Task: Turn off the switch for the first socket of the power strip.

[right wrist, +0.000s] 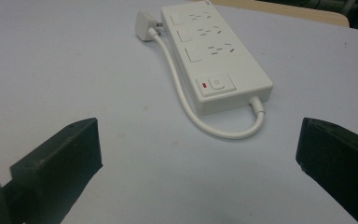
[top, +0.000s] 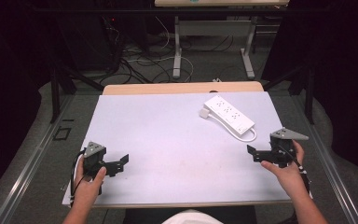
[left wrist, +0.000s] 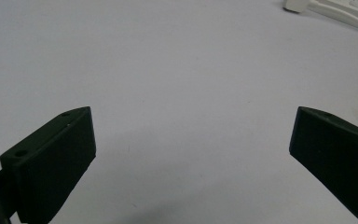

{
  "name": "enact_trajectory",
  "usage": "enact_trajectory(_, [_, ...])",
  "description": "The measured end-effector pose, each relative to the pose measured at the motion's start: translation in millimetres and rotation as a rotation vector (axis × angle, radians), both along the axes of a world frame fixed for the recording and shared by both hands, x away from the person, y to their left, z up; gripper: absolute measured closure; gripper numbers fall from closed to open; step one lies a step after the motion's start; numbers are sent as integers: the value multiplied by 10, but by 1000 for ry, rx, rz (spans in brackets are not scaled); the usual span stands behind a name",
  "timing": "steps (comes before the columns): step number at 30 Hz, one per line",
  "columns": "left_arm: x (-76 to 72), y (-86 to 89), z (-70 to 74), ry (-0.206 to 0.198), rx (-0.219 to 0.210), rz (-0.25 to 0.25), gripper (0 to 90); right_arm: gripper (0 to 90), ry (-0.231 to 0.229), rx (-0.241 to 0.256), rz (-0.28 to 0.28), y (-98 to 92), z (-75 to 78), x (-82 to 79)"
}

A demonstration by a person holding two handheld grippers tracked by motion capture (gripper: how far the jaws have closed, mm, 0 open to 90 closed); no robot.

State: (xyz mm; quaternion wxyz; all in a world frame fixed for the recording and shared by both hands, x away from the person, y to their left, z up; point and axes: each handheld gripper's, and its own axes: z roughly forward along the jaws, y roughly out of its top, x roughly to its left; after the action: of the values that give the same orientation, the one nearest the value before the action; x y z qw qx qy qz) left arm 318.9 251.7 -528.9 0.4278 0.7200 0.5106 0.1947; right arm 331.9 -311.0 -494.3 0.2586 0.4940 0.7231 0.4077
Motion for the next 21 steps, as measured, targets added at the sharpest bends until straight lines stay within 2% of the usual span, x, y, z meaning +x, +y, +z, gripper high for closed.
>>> enact_trajectory(2, [-5, 3, 3, -2, 6, -3, 2, 7, -3, -14, 23, 1, 33, 41])
enact_trajectory(3, [-10, 3, 6, -2, 8, -3, 2, 9, 11, -14, 20, 6, 48, 48])
enact_trajectory(6, [-19, -2, 9, -4, 9, -2, 1, 14, 10, -22, 27, -9, 73, 100])
enact_trajectory(21, [-27, 9, 9, -1, 11, -3, 2, 39, 34, -45, 22, -84, 248, 304])
